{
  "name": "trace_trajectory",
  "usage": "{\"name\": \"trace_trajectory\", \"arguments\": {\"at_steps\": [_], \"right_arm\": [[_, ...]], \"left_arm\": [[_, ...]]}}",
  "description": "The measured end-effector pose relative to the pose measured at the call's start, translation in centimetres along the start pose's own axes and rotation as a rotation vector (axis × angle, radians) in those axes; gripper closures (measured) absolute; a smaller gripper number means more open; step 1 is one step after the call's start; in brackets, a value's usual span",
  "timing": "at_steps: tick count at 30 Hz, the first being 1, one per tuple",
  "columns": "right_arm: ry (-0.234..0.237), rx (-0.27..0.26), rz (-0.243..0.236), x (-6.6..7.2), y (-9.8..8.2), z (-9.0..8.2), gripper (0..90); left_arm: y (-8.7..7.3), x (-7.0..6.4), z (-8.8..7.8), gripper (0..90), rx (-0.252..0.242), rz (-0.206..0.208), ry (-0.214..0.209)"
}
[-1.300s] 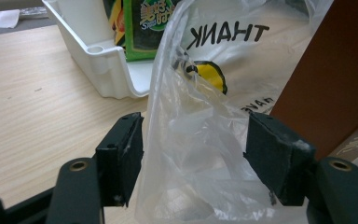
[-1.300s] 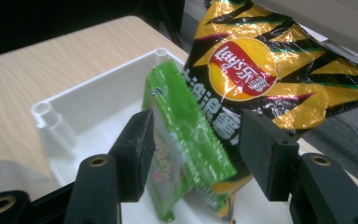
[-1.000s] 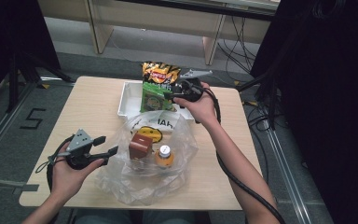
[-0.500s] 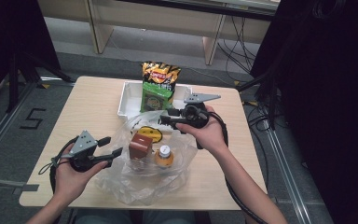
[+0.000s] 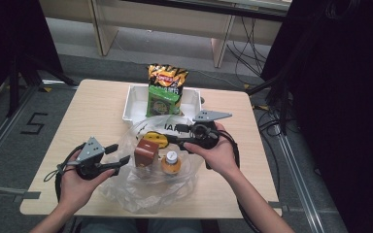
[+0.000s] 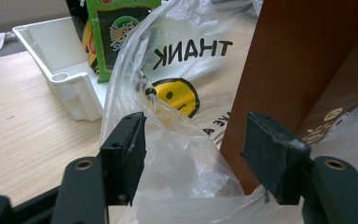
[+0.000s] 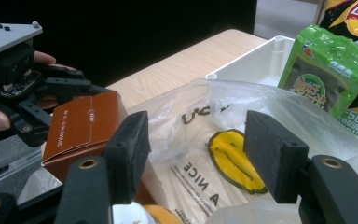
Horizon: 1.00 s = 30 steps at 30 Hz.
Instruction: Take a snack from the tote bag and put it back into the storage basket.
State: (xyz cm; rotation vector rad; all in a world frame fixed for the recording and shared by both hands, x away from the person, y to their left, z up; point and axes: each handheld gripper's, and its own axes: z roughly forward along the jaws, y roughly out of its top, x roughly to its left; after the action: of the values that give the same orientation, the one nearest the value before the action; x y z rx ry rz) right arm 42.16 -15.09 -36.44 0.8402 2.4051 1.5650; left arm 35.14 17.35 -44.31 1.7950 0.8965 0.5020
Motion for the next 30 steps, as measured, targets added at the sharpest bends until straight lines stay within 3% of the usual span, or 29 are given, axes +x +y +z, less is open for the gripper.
{"name": "trace_trajectory", "arguments": {"at_steps": [1, 3, 8, 16, 17, 18, 19, 21, 22, 24, 30], "right_arm": [[-0.003, 0.013, 0.016, 0.2, -0.1, -0.2, 40.1], [-0.014, -0.015, 0.017, 0.5, -0.2, -0.1, 39.2], [0.002, 0.008, -0.001, 0.7, -0.7, -0.3, 37.3], [-0.009, 0.016, 0.017, 1.3, -1.4, -0.4, 36.7], [-0.004, 0.015, -0.004, 1.2, -1.5, -0.4, 36.7], [-0.007, 0.031, 0.019, 1.5, -1.6, -0.5, 36.6], [0.001, 0.022, -0.018, 1.4, -1.6, -0.4, 36.5], [-0.005, 0.036, 0.014, 1.8, -1.8, -0.5, 36.2], [0.000, 0.027, -0.019, 1.7, -1.8, -0.4, 36.1], [0.018, 0.031, -0.008, 1.9, -2.1, -0.2, 35.5], [0.004, 0.056, 0.001, 2.2, -2.5, -0.1, 35.2]], "left_arm": [[0.0, 0.0, 0.0, 38.7, 0.002, -0.001, 0.000], [-0.1, 0.0, 0.1, 38.8, -0.001, -0.004, -0.005], [-0.1, -0.1, 0.2, 38.8, 0.003, -0.006, 0.000], [-0.1, -0.1, 0.1, 38.8, 0.000, -0.012, -0.006], [-0.1, -0.1, 0.0, 38.8, 0.000, -0.012, -0.006], [-0.1, 0.0, 0.0, 38.8, 0.004, -0.008, -0.004], [-0.1, 0.0, 0.0, 38.8, 0.004, -0.006, -0.004], [-0.1, 0.1, 0.1, 38.8, -0.002, -0.012, -0.003], [-0.1, 0.1, 0.1, 38.8, -0.003, -0.015, -0.004], [-0.1, 0.2, 0.1, 38.8, 0.000, -0.018, -0.002], [-0.1, 0.1, 0.1, 38.8, -0.005, -0.024, -0.006]]}}
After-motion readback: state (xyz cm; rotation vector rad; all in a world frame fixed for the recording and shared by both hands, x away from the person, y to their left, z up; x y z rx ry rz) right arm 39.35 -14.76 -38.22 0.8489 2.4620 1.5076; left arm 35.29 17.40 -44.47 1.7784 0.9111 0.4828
